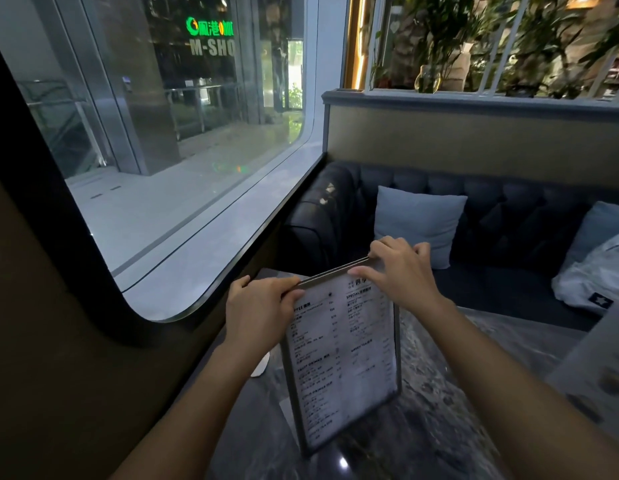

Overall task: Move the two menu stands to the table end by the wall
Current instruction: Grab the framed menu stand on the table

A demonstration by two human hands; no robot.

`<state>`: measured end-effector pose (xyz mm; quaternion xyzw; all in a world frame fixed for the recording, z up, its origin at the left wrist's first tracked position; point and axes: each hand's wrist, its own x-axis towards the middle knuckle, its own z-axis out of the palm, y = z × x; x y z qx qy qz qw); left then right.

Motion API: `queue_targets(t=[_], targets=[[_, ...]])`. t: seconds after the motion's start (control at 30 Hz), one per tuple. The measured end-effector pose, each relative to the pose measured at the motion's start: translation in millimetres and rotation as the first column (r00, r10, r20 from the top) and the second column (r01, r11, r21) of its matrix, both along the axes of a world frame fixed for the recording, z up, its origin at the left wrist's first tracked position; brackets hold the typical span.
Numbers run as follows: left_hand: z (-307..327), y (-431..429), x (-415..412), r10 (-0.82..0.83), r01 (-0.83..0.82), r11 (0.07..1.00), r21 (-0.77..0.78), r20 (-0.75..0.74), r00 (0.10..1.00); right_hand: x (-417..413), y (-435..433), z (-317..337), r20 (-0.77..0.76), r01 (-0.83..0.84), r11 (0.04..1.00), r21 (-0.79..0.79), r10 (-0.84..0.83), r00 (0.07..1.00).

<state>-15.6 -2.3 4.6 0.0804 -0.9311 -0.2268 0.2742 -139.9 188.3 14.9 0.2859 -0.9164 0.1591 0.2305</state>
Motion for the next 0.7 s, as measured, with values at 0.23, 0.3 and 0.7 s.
queue_targets(t=[0.23, 0.3, 0.7], targets=[[4.2, -7.6, -22.1, -0.034, 0.029, 0.998, 0.057, 0.082, 0.996, 17.0, 7.1, -12.0, -0.050, 0.196, 0.977, -0.085, -0.200, 0.978], [4.1, -7.4, -27.8, -0.048, 0.043, 0.997, 0.058, 0.091, 0.995, 22.5, 9.2, -13.1, -0.084, 0.240, 0.967, -0.084, -0.247, 0.965], [6.9, 10.3, -73.4, -0.201, 0.192, 0.979, 0.074, 0.136, 0.970, 53.9, 34.9, -12.6, -0.133, 0.451, 0.891, -0.055, -0.454, 0.881]])
